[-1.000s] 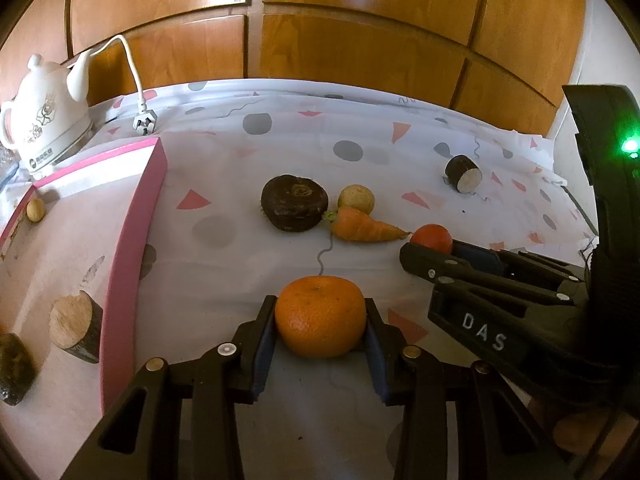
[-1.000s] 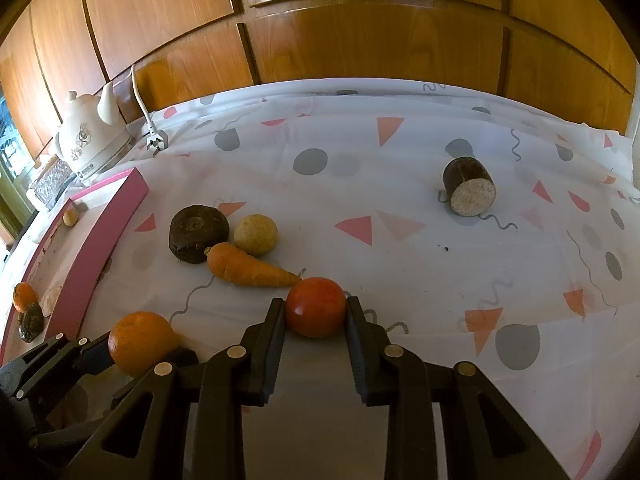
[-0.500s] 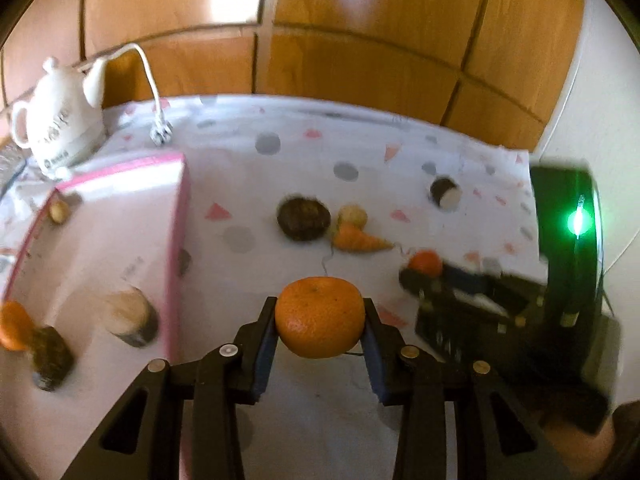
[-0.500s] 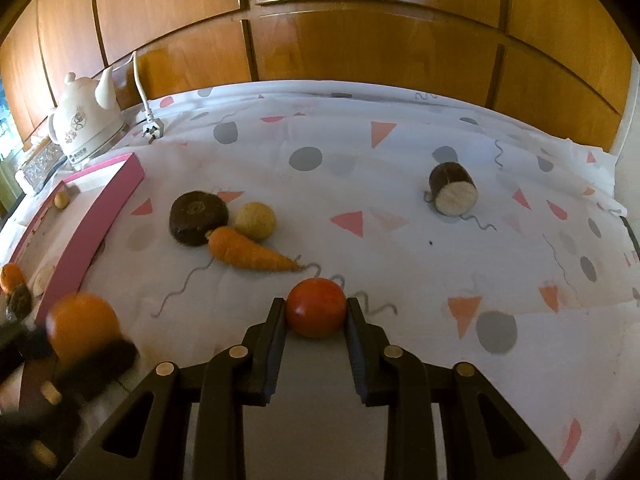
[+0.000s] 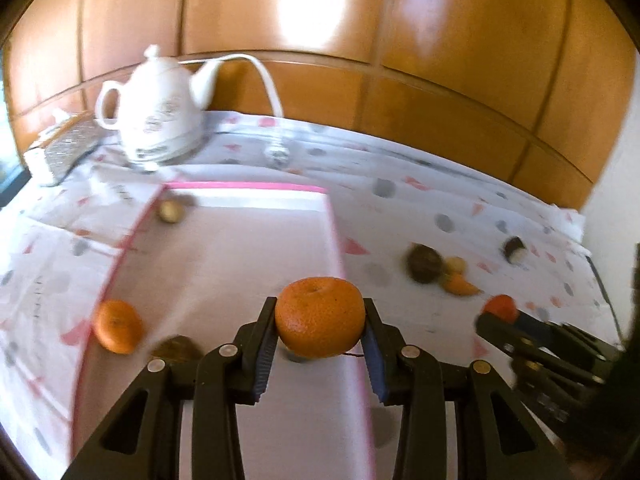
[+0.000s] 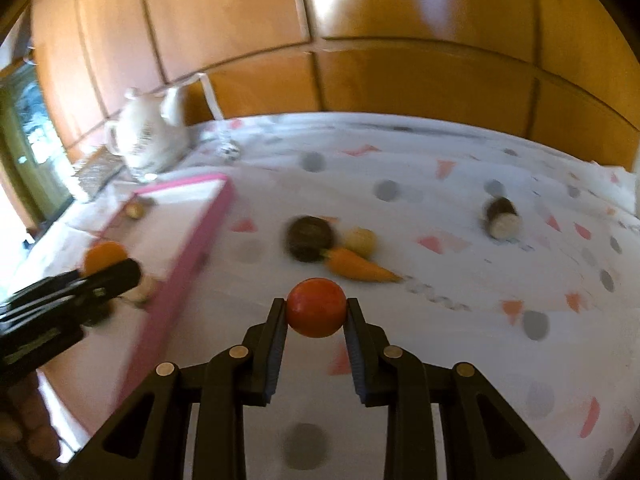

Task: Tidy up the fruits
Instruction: 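Lower the orange and tomato into the pink tray and open both grippers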

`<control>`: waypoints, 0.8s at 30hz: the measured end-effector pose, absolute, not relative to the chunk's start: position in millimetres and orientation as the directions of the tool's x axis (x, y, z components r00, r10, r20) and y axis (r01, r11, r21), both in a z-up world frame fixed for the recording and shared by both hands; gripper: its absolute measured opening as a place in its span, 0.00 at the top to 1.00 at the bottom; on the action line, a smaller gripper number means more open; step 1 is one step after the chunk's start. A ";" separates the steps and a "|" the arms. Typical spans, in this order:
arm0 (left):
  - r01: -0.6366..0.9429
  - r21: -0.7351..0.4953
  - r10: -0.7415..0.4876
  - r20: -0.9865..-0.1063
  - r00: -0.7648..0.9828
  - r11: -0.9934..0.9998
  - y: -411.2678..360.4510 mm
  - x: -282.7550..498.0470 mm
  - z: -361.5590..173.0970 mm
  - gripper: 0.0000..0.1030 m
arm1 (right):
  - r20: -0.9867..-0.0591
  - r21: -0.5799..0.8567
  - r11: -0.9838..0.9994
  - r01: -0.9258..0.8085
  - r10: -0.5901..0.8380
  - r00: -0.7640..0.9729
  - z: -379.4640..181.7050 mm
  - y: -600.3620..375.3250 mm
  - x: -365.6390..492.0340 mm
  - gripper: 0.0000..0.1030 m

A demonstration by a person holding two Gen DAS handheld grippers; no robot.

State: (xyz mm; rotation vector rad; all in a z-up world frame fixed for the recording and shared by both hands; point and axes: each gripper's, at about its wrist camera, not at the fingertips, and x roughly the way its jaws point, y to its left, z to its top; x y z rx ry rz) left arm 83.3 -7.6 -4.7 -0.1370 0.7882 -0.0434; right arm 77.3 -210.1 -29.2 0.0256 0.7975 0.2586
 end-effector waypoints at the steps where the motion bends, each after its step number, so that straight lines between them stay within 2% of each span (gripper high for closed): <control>1: -0.028 -0.134 -0.075 -0.703 0.707 0.991 0.0 83.4 -5.0 0.61 | -0.699 0.125 0.962 -0.244 0.260 0.666 -25.6 -201.9 75.8 0.72; 10: -0.161 -0.126 0.022 -0.719 0.695 0.979 57.5 88.4 -11.8 0.60 | -0.675 0.194 0.897 -0.398 0.416 0.609 -10.9 -147.4 63.0 0.72; 11: -0.172 -0.120 0.035 -0.716 0.697 0.978 61.7 87.0 -11.5 0.58 | -0.675 0.204 0.887 -0.413 0.433 0.597 -10.6 -141.3 61.2 0.72; 15: -0.188 -0.129 0.047 -0.695 0.718 0.974 71.3 77.1 -5.4 0.41 | -0.677 0.267 0.839 -0.474 0.513 0.527 -14.1 -120.1 57.9 0.71; 18: -0.203 -0.114 0.071 -0.683 0.727 0.973 72.7 71.0 -2.2 0.34 | -0.691 0.295 0.824 -0.484 0.534 0.488 -19.8 -107.2 54.2 0.69; 20: -0.217 -0.116 0.082 -0.677 0.731 0.969 73.7 66.3 -0.2 0.31 | -0.694 0.296 0.821 -0.488 0.536 0.481 -22.6 -103.0 50.9 0.66; 24: -0.214 -0.137 0.069 -0.670 0.739 0.967 72.9 60.2 1.9 0.28 | -0.706 0.270 0.829 -0.489 0.516 0.485 -26.1 -99.0 45.4 0.66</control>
